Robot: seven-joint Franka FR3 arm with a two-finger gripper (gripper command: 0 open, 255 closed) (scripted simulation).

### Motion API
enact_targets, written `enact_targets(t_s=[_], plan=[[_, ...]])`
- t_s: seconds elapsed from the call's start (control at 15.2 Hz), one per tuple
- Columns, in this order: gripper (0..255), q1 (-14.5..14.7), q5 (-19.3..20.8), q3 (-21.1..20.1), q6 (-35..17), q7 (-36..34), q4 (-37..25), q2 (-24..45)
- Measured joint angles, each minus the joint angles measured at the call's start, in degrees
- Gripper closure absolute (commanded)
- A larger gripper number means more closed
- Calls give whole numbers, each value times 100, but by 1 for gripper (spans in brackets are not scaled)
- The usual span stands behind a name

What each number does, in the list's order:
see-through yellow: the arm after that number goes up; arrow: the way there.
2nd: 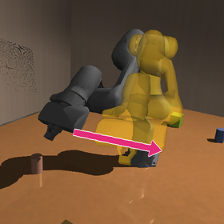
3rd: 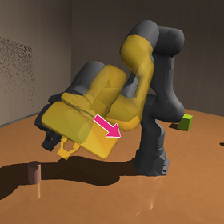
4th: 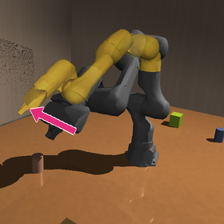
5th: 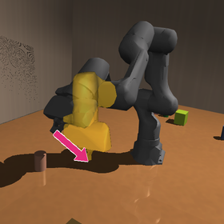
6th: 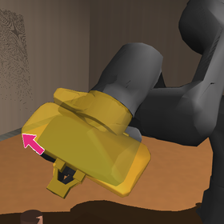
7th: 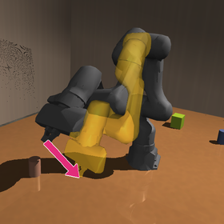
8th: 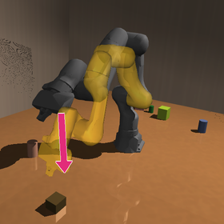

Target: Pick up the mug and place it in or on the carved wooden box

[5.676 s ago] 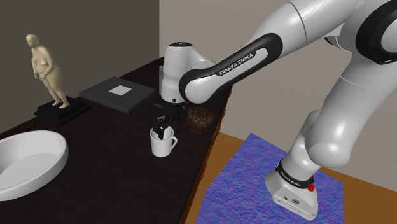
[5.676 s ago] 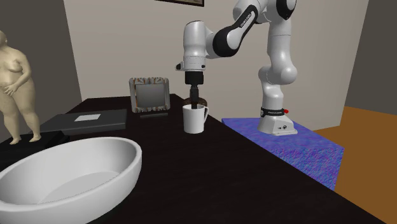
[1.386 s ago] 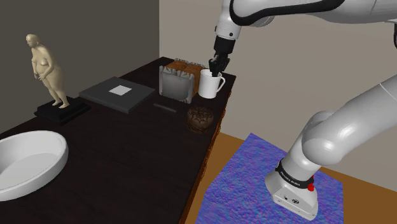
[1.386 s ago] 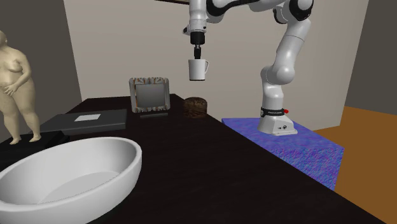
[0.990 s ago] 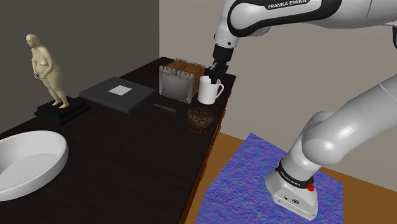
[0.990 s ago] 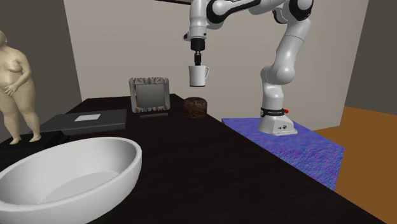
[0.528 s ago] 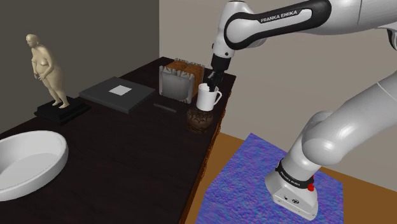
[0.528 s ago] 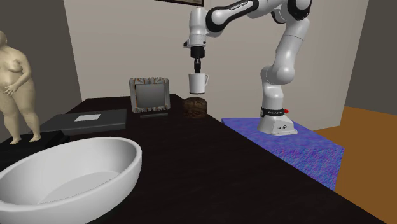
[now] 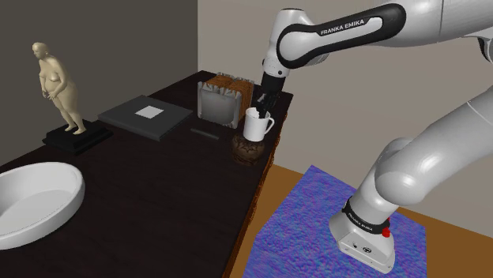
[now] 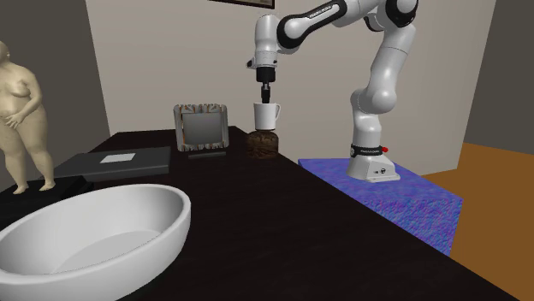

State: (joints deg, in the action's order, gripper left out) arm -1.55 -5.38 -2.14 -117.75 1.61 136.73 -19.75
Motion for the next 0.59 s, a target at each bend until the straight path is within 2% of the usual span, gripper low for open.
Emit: enact_targets(t_s=[0.07, 0.46, 0.59], plan=[[0, 0, 0, 0, -1, 0, 1, 0], [0, 0, 0, 0, -2, 0, 0, 0], [0, -1, 9, 0, 229, -22, -182, -56]])
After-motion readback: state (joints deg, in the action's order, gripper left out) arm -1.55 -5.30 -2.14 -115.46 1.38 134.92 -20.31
